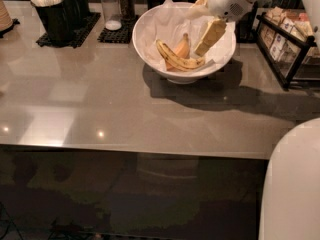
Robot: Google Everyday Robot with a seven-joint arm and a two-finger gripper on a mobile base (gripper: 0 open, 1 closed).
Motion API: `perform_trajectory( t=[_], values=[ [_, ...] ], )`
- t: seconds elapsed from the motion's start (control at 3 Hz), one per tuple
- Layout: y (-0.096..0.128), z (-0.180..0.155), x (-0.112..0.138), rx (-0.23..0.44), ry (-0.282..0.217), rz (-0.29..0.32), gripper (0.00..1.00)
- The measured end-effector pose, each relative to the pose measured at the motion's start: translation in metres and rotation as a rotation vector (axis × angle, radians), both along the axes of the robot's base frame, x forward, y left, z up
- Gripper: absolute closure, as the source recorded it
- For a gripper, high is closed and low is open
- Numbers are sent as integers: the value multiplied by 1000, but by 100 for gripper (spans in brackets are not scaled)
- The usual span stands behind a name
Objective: Pick banana from white bowl
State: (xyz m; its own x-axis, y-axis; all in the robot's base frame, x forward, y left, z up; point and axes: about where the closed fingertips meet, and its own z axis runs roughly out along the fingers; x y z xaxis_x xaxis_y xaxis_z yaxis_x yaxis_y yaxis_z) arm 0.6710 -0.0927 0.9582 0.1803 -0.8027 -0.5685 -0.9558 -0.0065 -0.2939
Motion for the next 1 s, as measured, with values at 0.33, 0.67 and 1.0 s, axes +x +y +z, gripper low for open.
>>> perform_trajectory(
  t=[0.33,0.67,1.0],
  values=[
    [-6,-12,11,12,12,-5,22],
    [-10,-25,23,22,24,-10,25],
    [-11,-41,33,21,44,-10,27]
  ],
)
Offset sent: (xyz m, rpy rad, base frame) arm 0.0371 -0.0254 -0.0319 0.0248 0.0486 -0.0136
